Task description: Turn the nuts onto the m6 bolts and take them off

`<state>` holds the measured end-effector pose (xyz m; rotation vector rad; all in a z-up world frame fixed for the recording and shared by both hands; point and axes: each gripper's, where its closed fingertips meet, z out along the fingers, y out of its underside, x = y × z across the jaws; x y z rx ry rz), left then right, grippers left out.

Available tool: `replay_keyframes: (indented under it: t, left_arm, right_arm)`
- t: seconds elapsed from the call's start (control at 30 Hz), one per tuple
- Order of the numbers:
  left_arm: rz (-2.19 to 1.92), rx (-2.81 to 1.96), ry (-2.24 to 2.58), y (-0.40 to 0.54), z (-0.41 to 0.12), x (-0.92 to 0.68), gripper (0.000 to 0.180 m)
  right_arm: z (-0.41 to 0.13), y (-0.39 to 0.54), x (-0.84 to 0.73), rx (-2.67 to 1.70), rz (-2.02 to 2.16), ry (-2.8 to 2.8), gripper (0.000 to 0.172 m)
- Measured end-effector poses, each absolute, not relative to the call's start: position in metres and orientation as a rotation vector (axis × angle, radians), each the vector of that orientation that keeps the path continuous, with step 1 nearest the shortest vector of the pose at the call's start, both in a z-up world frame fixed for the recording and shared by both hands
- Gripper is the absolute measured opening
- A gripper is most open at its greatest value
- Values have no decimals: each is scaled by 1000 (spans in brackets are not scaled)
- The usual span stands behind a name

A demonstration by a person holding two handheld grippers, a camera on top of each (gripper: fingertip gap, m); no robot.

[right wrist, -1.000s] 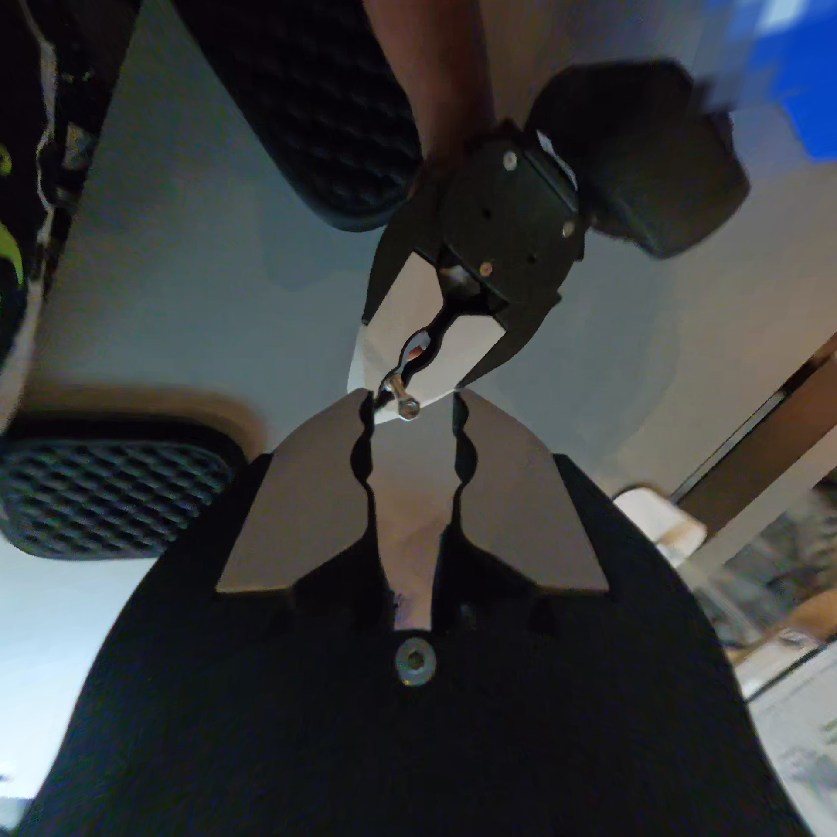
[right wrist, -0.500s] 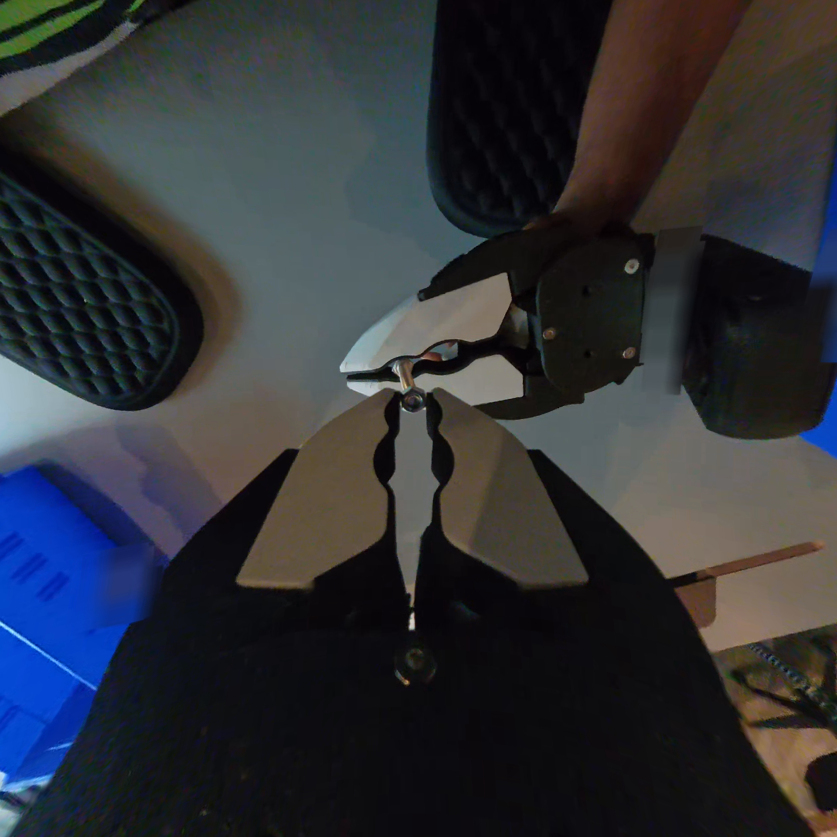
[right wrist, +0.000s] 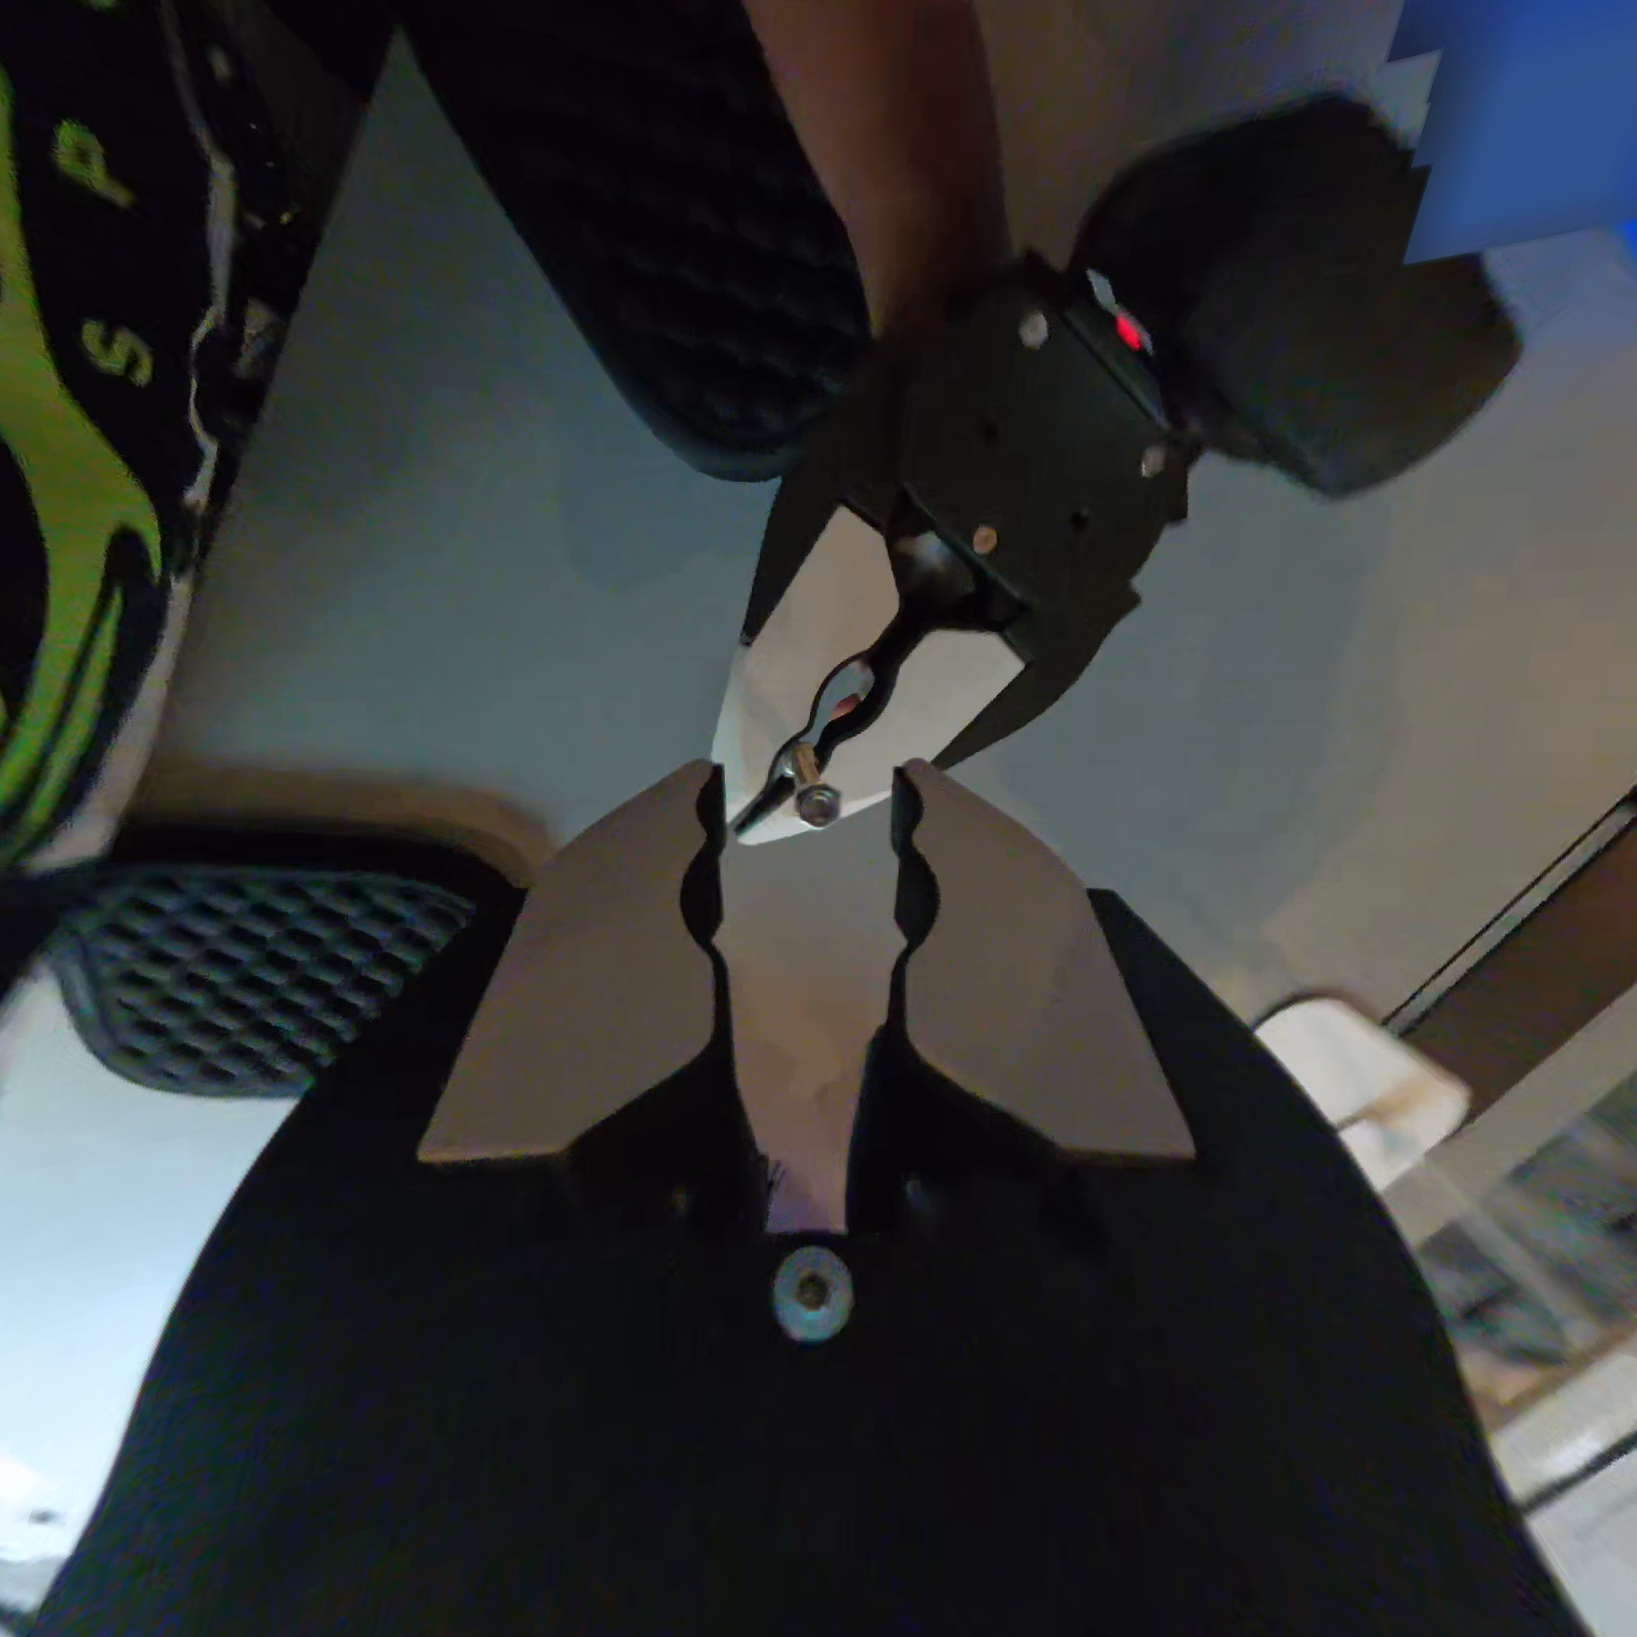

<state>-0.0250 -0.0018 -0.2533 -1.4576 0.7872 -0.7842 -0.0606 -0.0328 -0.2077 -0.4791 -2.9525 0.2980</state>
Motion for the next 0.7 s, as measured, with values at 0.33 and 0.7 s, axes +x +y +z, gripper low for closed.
replay_keyframes:
  t: [0.33,0.7]
  left_arm:
    - [-801,-1448,796,-4,-252,-25,2]
    - [-783,-1458,769,0,-252,-27,2]
  right_arm:
    - [-213,-24,-63,409,240,-3069,13]
    - [-213,-20,-62,-629,225,-2903,10]
